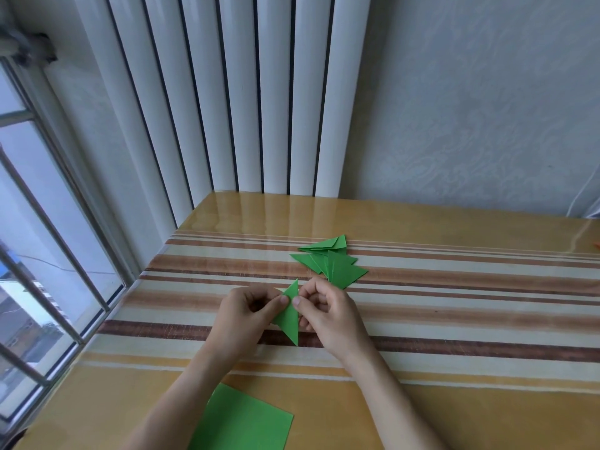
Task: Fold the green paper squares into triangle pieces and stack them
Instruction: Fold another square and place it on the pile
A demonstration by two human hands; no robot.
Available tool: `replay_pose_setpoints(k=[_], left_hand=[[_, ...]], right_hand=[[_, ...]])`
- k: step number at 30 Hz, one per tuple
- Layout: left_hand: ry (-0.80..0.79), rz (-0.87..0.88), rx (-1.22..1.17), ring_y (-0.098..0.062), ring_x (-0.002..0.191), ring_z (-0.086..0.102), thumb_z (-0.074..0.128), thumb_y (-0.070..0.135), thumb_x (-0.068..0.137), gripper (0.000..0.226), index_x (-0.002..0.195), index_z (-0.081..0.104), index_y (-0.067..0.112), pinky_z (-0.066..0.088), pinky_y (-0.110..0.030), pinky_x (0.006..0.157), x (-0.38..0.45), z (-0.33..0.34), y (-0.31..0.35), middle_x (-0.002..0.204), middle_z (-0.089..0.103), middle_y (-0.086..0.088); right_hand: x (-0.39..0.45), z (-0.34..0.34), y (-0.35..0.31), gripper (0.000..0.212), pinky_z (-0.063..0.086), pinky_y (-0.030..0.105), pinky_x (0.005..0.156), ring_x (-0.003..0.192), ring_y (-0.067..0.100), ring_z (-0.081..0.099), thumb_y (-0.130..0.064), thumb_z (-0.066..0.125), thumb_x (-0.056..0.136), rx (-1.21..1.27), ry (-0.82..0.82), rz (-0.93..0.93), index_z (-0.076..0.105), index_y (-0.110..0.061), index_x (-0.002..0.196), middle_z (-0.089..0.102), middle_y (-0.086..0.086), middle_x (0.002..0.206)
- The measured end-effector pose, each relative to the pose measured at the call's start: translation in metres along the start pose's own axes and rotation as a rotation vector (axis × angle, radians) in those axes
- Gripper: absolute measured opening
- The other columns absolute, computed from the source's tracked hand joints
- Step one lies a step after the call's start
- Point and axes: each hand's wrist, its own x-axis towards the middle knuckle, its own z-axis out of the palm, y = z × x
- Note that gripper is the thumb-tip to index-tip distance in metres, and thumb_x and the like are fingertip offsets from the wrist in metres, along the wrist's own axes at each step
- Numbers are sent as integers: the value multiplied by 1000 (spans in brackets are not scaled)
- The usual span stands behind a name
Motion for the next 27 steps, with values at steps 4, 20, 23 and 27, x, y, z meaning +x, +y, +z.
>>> replay_pose_setpoints(k=[4, 20, 23, 27], left_hand=[[-32, -8, 30, -23, 82, 76, 71, 23, 98, 16, 86, 81, 20, 63, -47, 83, -1, 1, 1, 84, 80, -3], [142, -89, -173, -31, 84, 74, 73, 18, 96, 10, 90, 77, 9, 59, -51, 84, -2, 1, 3, 87, 77, -14], [156, -38, -140, -18, 73, 69, 76, 16, 93, 8, 89, 77, 10, 58, -39, 74, -2, -1, 5, 81, 76, -11], [98, -29, -13, -12, 66, 67, 81, 21, 89, 10, 82, 77, 14, 55, -33, 64, -3, 2, 5, 72, 75, -5]], right_hand=[[1, 1, 1, 4, 54, 22, 63, 65, 7, 62, -10, 68, 99, 62, 21, 25, 66, -8, 96, 64, 2, 78], [2, 2, 7, 12, 60, 41, 71, 75, 25, 72, -16, 66, 96, -76, 34, -5, 65, -19, 84, 72, 7, 77], [0, 3, 8, 16, 50, 35, 65, 73, 25, 64, -21, 68, 94, -198, -16, -38, 61, -18, 80, 66, 8, 77], [0, 4, 7, 14, 50, 38, 63, 71, 28, 64, -28, 70, 96, -188, -15, -42, 69, -21, 83, 68, 9, 76]])
